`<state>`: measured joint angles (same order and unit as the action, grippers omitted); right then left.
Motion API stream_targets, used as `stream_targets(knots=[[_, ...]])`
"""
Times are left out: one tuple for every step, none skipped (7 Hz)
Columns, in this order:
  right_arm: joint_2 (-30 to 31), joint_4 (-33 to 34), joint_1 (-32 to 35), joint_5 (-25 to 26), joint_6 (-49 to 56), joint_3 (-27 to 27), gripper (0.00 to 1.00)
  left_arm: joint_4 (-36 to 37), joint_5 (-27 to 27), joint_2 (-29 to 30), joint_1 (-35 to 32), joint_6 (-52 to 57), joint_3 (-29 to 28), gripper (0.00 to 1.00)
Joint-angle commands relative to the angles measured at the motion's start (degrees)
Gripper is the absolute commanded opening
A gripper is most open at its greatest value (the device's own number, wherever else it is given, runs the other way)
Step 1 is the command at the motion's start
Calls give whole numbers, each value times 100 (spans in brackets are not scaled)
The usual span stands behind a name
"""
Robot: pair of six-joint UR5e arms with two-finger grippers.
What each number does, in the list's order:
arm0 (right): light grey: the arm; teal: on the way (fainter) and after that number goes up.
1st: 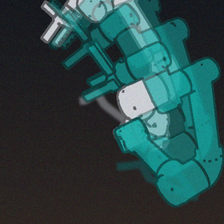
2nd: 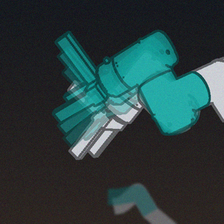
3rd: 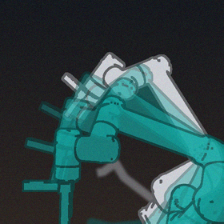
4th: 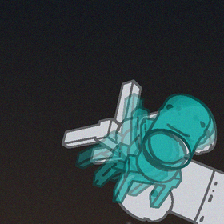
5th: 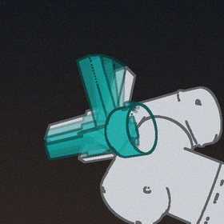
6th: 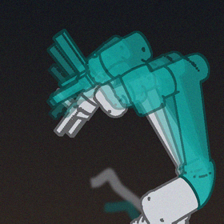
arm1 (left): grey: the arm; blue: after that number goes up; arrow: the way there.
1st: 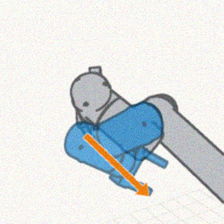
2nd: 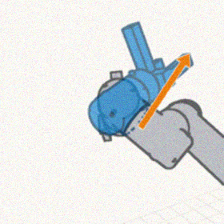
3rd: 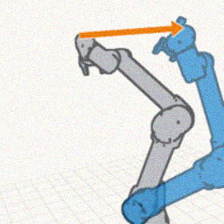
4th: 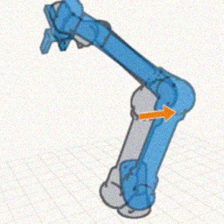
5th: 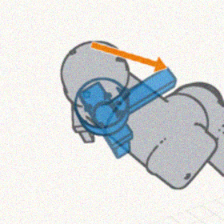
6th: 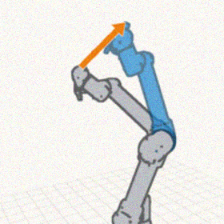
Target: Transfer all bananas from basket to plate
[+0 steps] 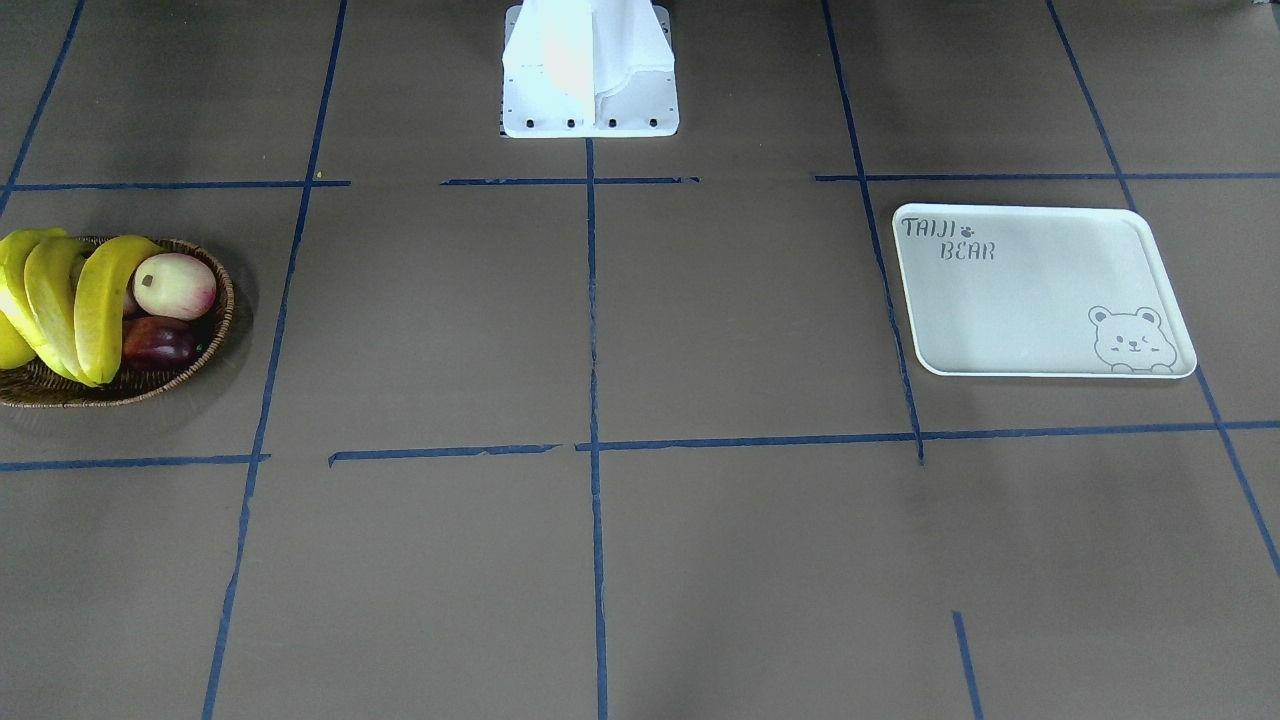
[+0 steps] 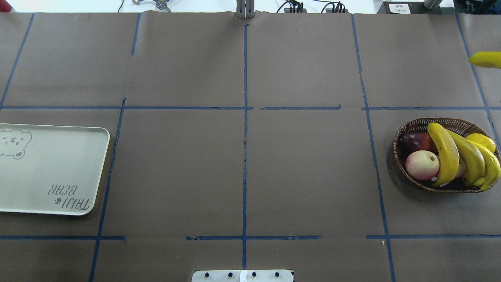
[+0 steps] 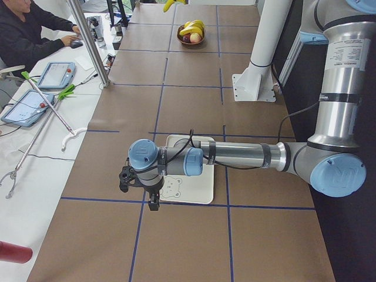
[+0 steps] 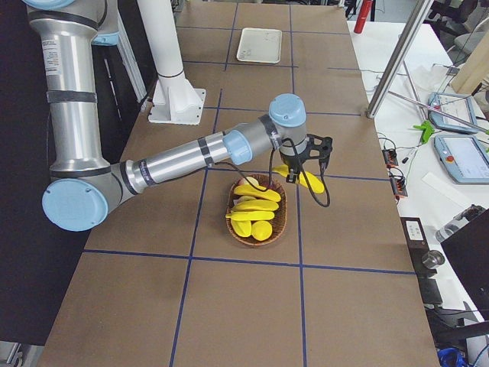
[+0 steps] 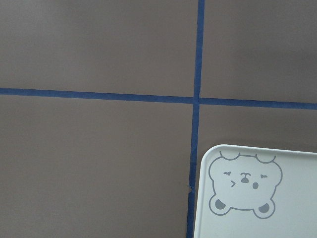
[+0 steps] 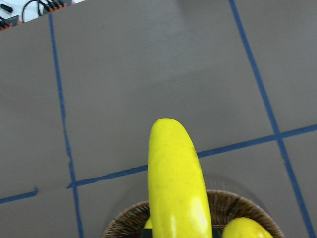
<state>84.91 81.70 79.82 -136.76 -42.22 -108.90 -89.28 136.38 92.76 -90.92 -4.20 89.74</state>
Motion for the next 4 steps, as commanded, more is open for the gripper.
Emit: stream_targets(knots=[[-1155, -40, -1409, 705, -1509, -34, 0, -943, 72, 128, 74, -614, -9, 100], [-1683, -40, -2443, 1817, -2509, -156, 0, -1700, 64, 128, 458, -1453, -18, 100], [-2132, -49, -3141, 2480, -3355, -192, 0, -2360, 73, 137, 766, -2444, 34, 100], [-2363, -301, -3609, 2844, -4068, -184, 0, -3158, 64, 294, 1300, -3681, 26, 100]])
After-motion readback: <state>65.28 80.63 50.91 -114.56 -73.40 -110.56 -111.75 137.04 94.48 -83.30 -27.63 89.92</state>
